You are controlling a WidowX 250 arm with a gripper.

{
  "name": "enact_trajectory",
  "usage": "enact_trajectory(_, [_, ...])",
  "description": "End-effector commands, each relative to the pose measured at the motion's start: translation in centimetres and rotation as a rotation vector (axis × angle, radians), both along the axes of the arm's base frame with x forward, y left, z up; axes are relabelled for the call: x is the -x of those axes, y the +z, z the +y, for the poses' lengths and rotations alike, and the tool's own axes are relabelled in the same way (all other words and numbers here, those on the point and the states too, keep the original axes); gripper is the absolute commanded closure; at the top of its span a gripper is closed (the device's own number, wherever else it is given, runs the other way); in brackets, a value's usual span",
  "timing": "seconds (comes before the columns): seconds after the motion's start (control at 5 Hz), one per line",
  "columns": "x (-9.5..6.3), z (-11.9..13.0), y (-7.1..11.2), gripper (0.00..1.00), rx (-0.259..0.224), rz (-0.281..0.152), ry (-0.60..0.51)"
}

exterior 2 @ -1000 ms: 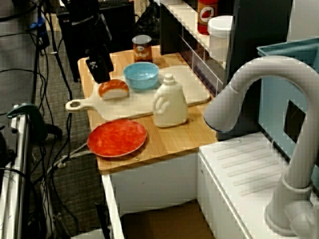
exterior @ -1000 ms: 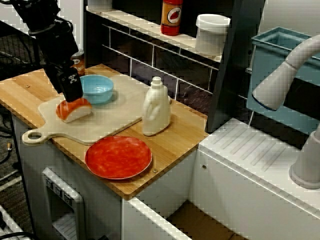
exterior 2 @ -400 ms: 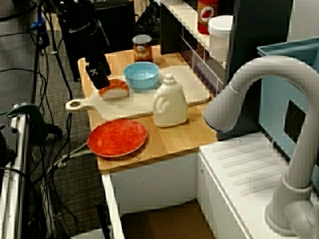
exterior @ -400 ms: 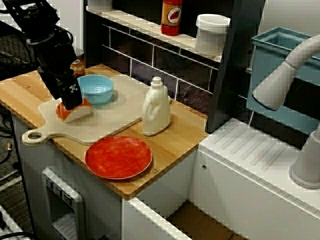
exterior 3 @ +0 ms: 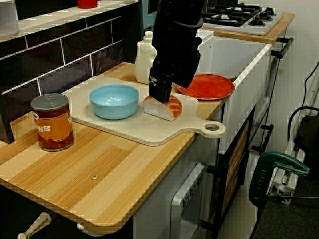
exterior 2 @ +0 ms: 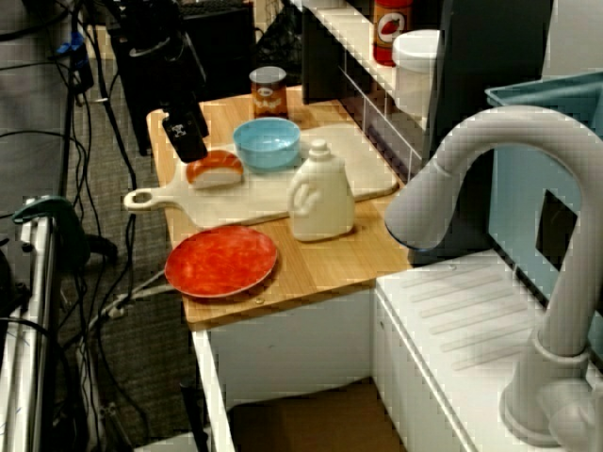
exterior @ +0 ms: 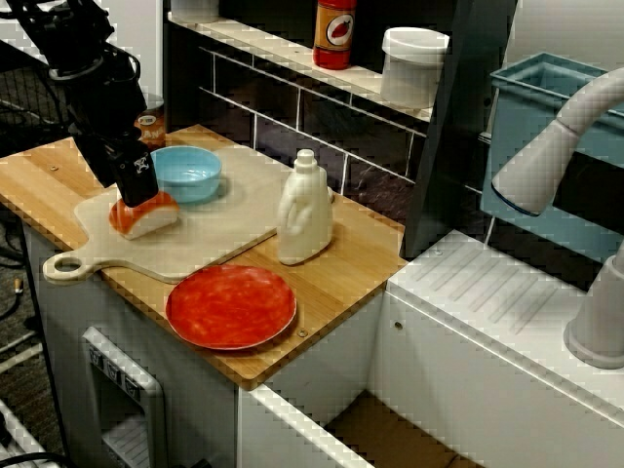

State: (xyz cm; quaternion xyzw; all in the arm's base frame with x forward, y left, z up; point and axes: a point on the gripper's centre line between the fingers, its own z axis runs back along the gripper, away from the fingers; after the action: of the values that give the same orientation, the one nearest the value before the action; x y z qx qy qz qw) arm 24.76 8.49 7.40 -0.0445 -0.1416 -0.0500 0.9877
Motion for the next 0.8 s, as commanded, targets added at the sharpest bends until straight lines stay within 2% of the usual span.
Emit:
enact_trajectory(0.0, [-1.0, 0.5, -0.1, 0.0, -0.027, -0.039, 0.027])
enact_trajectory(0.2, [-1.7, 0.1, -0.9, 0.0, -0.04, -0.036, 0.043])
enact_trajectory(0.6, [-2.2, 0.3, -1.2, 0.0, -0.042, -0.018, 0.062])
